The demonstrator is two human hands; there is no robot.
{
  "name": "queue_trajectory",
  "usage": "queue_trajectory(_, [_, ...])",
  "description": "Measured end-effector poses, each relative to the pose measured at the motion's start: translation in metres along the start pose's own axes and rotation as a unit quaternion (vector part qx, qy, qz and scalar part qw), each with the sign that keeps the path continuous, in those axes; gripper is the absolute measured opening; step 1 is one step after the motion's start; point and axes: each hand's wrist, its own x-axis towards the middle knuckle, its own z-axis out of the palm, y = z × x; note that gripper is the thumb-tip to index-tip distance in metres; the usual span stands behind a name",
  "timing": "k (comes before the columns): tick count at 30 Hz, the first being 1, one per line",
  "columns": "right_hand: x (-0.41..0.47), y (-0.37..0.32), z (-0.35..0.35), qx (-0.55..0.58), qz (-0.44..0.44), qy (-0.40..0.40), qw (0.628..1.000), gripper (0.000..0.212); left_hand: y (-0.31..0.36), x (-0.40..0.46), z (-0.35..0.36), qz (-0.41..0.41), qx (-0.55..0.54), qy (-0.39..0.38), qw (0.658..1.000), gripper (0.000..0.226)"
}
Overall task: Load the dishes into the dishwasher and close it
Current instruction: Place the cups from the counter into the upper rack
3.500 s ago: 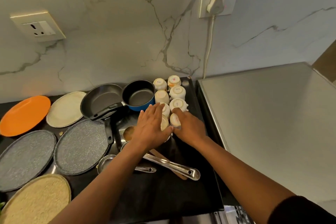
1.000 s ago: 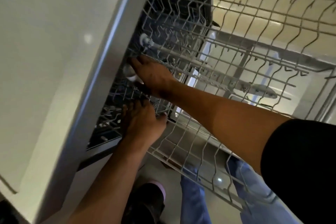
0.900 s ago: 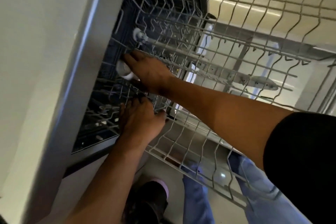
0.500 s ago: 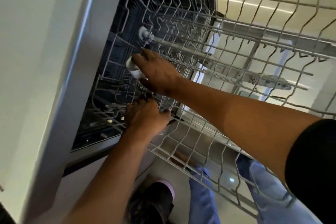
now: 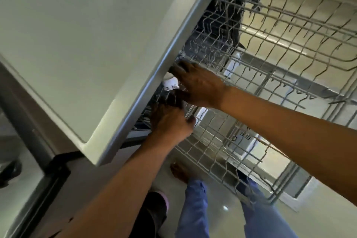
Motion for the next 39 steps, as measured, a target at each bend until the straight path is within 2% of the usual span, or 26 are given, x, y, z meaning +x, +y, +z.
queue_trajectory(3, [-0.011,-0.007,-0.028,-0.027,-0.002,-0.052,0.998,0.066,0.010,-0.009,-0.009,0.032,0.045,-0.008,0.998,0.077])
queue_trajectory(7, [-0.035,-0.015,-0.066,-0.049,-0.020,-0.103,0.993,0.069,0.020,-0.017,-0.019,0.035,0.044,-0.049,0.997,0.079])
queue_trajectory(11, [-0.058,-0.029,-0.107,-0.039,-0.021,-0.154,0.987,0.068,0.026,-0.033,-0.029,0.025,0.032,-0.137,0.990,0.086])
queue_trajectory(16, [-0.068,-0.049,-0.157,-0.029,-0.017,-0.194,0.980,0.063,0.024,-0.044,-0.036,0.025,0.016,-0.221,0.975,0.084])
queue_trajectory(18, [-0.071,-0.060,-0.175,-0.015,-0.017,-0.211,0.977,0.062,0.022,-0.052,-0.047,0.047,0.015,-0.246,0.968,0.083])
queue_trajectory(20, [-0.074,-0.073,-0.196,0.017,-0.020,-0.227,0.974,0.059,0.022,-0.067,-0.066,0.111,-0.015,-0.243,0.964,0.080])
queue_trajectory(23, [-0.073,-0.098,-0.227,0.073,-0.018,-0.212,0.974,0.048,0.019,-0.099,-0.106,0.226,-0.130,-0.179,0.949,0.068])
queue_trajectory(25, [-0.065,-0.117,-0.245,0.094,-0.018,-0.169,0.981,0.041,0.012,-0.122,-0.134,0.277,-0.202,-0.079,0.936,0.059])
queue_trajectory(27, [-0.050,-0.138,-0.258,0.103,-0.029,-0.111,0.988,0.036,-0.006,-0.138,-0.163,0.290,-0.232,0.048,0.927,0.050])
queue_trajectory(30, [-0.022,-0.173,-0.270,0.110,-0.050,-0.040,0.992,0.035,-0.047,-0.147,-0.203,0.238,-0.233,0.190,0.923,0.043])
queue_trajectory(33, [0.012,-0.214,-0.275,0.098,-0.067,0.010,0.993,0.039,-0.102,-0.152,-0.236,0.133,-0.222,0.282,0.924,0.046])
queue_trajectory(36, [0.046,-0.260,-0.272,0.080,-0.092,0.028,0.992,0.045,-0.160,-0.157,-0.258,0.045,-0.185,0.341,0.921,0.051])
queue_trajectory(39, [0.074,-0.298,-0.262,0.053,-0.115,0.029,0.991,0.052,-0.214,-0.165,-0.270,-0.034,-0.168,0.357,0.918,0.057])
